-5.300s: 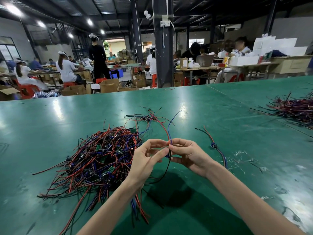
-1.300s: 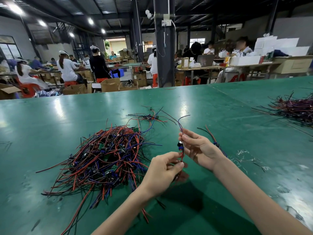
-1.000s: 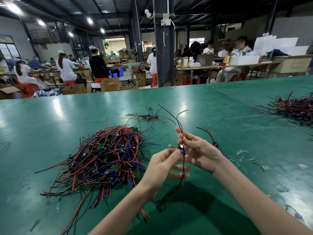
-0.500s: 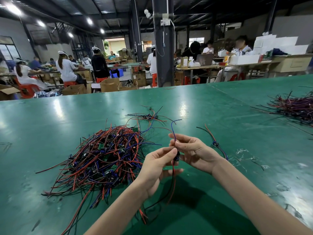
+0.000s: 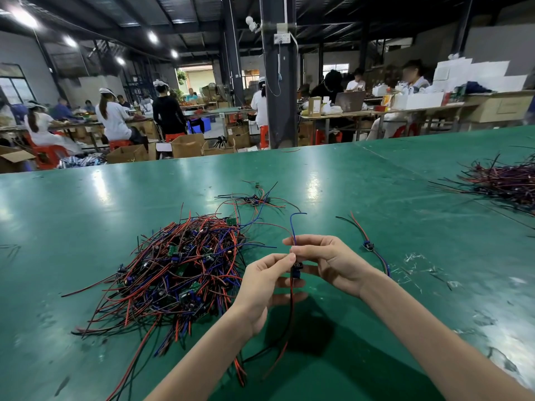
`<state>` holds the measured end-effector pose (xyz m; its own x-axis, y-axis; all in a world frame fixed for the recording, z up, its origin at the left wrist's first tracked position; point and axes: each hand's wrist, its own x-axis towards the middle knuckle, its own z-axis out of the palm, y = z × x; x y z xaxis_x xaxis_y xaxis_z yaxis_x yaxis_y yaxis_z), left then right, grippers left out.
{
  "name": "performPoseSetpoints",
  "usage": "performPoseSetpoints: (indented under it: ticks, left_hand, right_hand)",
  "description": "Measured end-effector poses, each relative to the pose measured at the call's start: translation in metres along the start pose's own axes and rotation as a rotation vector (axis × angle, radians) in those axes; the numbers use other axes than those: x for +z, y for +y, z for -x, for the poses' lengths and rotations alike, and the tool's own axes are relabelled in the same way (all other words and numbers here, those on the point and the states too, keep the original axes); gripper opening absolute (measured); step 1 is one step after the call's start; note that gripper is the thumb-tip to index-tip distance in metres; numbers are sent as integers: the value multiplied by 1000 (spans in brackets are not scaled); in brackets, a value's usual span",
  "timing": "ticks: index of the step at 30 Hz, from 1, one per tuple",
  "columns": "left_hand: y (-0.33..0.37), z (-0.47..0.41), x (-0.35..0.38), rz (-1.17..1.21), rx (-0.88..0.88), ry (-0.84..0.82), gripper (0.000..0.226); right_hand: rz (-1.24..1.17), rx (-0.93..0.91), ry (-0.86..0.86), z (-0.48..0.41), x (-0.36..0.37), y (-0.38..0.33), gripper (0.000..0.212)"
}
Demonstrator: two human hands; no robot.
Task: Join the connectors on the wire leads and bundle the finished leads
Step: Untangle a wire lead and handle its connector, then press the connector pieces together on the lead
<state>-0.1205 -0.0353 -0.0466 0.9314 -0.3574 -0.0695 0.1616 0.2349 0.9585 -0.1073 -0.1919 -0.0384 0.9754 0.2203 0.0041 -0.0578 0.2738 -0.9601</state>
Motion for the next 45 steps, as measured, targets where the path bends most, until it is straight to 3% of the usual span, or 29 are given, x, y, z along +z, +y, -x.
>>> performPoseSetpoints:
  ticks: [19,35,45]
  left_hand:
    - [-5,-7,-1,34,-9,88,10]
    - [-2,-4,1,38,-24,49,20]
    - [-2,-4,0,23,-39,-1,11]
  right_hand:
    - [213,-169,153,0,8,5,24]
    - [42,-33,114,0,7,3,9]
    - [13,59,35,4,8,0,28]
